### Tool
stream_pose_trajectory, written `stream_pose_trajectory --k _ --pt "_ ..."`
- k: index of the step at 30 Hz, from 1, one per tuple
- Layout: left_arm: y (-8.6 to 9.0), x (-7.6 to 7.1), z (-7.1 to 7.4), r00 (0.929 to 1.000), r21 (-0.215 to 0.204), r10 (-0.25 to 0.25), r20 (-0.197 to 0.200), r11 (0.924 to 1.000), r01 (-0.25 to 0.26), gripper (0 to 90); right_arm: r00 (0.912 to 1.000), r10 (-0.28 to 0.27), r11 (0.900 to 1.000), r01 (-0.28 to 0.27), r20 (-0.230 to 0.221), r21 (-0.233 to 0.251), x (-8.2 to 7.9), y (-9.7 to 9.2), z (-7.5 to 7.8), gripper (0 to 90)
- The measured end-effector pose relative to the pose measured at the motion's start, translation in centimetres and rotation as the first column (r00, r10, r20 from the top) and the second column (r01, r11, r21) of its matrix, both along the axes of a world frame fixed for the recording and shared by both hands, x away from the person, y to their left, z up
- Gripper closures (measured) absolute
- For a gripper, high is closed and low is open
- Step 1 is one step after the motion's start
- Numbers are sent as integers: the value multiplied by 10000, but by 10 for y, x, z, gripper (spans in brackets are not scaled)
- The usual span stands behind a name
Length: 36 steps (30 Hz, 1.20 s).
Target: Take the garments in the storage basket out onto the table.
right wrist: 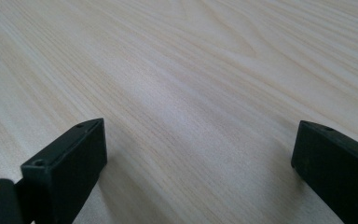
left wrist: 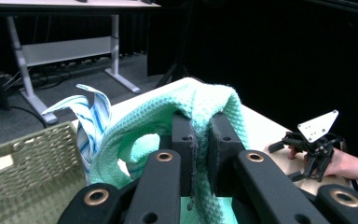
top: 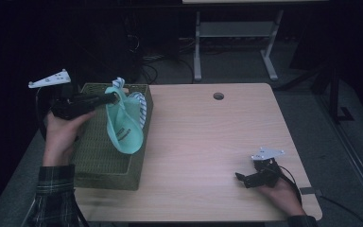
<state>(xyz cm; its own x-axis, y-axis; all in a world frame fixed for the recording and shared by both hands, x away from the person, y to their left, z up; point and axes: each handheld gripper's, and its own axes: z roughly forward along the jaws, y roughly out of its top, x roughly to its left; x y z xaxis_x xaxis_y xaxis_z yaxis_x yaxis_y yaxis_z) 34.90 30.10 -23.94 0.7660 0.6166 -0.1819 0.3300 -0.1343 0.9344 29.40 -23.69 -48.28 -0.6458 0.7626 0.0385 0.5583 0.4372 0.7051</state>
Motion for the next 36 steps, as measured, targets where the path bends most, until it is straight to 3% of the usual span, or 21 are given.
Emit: stream_pose_trajectory --k 15,29,36 --pt "-43 -3 3 9978 41 -577 336 9983 576 827 10000 1 10000 -1 -1 4 0 0 0 30" --pt "-85 -1 -15 9886 129 -1500 128 9886 1499 827 10000 5 10000 -5 4 -1 0 0 0 30" --pt "-109 0 -32 9837 104 -1793 127 9838 1791 826 10000 1 10000 -1 -6 -1 0 0 0 30"
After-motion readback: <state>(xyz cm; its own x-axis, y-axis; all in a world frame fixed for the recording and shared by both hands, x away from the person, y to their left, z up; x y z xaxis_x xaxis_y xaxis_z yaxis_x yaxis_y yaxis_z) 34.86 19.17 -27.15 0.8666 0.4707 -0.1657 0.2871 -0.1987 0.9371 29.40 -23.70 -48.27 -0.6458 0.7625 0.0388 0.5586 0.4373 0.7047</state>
